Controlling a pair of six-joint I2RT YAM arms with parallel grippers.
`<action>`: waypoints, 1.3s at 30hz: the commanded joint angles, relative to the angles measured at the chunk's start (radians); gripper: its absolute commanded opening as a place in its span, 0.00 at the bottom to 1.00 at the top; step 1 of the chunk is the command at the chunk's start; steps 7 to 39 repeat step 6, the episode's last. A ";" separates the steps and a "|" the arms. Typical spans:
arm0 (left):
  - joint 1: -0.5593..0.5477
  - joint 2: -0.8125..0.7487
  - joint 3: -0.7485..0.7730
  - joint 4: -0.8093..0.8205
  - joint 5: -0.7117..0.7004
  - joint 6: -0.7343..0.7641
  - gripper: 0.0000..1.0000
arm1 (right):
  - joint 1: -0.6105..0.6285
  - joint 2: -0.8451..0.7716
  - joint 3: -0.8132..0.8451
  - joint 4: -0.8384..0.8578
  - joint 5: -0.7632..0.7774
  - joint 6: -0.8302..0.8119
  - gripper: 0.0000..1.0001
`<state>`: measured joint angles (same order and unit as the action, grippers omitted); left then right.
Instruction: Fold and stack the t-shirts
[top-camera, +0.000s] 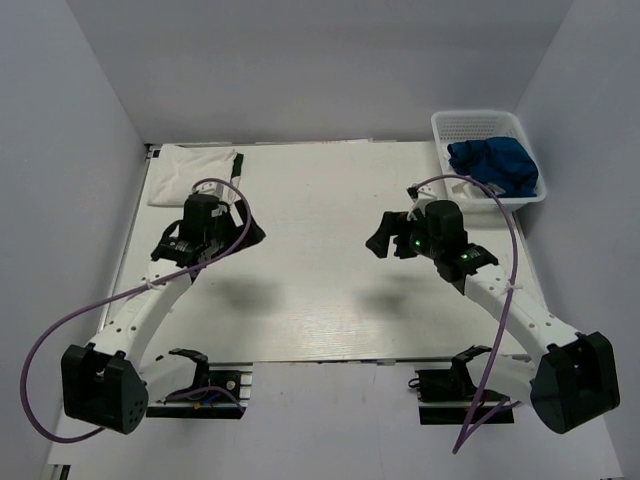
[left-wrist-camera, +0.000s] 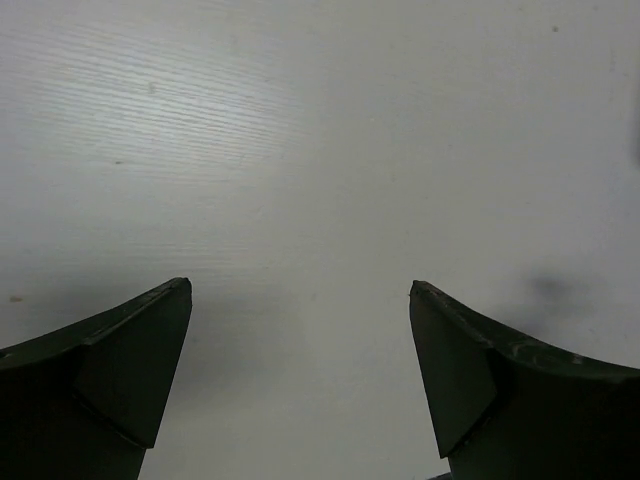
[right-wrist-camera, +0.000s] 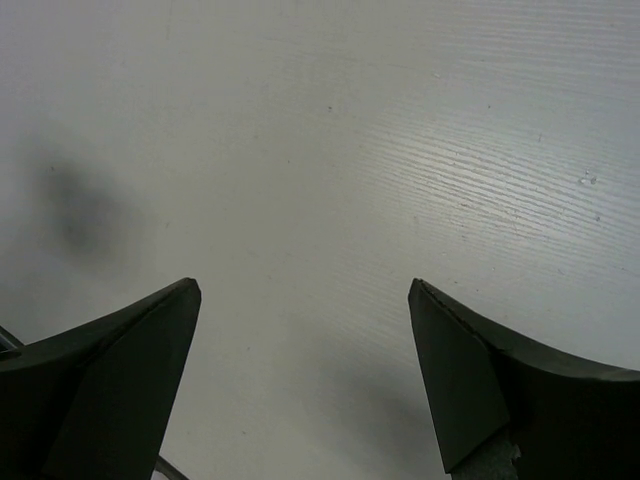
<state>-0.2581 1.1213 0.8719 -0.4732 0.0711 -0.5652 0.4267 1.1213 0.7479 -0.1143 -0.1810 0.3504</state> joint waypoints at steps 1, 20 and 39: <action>-0.004 -0.061 0.056 -0.094 -0.155 0.002 1.00 | 0.000 -0.020 0.025 0.076 0.031 0.013 0.90; -0.013 -0.103 0.056 -0.084 -0.189 0.018 1.00 | 0.000 -0.054 0.016 0.085 0.032 0.002 0.90; -0.013 -0.103 0.056 -0.084 -0.189 0.018 1.00 | 0.000 -0.054 0.016 0.085 0.032 0.002 0.90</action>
